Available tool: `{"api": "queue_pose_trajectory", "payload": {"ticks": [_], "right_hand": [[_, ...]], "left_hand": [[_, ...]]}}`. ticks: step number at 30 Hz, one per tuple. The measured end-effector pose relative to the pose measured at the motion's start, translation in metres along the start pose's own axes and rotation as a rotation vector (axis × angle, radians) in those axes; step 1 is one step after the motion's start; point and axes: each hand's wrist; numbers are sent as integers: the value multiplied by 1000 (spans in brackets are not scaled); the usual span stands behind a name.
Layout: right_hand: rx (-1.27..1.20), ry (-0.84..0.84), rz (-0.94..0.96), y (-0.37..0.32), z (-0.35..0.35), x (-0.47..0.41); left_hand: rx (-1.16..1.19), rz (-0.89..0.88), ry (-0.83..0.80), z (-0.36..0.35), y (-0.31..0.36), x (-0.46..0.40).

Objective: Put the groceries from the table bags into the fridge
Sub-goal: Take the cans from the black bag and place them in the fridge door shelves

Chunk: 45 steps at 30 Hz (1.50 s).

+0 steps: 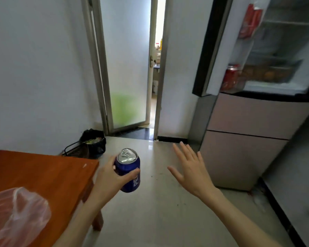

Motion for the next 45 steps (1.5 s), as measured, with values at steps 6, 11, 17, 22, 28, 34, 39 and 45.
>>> {"api": "queue_pose_trajectory", "payload": {"ticks": [6,11,17,22,28,34,39,45], "right_hand": [[87,46,-126,144,23,13],[85,50,-211,225,29,10],[80,77,-309,304,16,-13],[72,68,-393,376,0,-52],[89,45,-460,446,-3,-107],[88,89,-552,506,-3,-141],[56,141,-608,555,3,-155],[-319,259,-626,609,31,-174]], "left_hand": [[78,-12,-84,-153,15,-32],[131,-67,-187,-244,42,-65],[185,-91,-289,-336,51,-128],[206,-49,-369,-412,32,-193],[206,-66,-484,-486,45,-279],[220,-104,-571,-551,67,-329],[247,-109,-655,-609,80,-355],[370,-183,-710,-684,127,-376]]}}
Point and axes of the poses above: each hand's wrist, its own x-axis away from the middle knuckle, its own z-axis out of the back of the hand, y = z × x, and after that the axes turned 14 degrees about x, right-handed
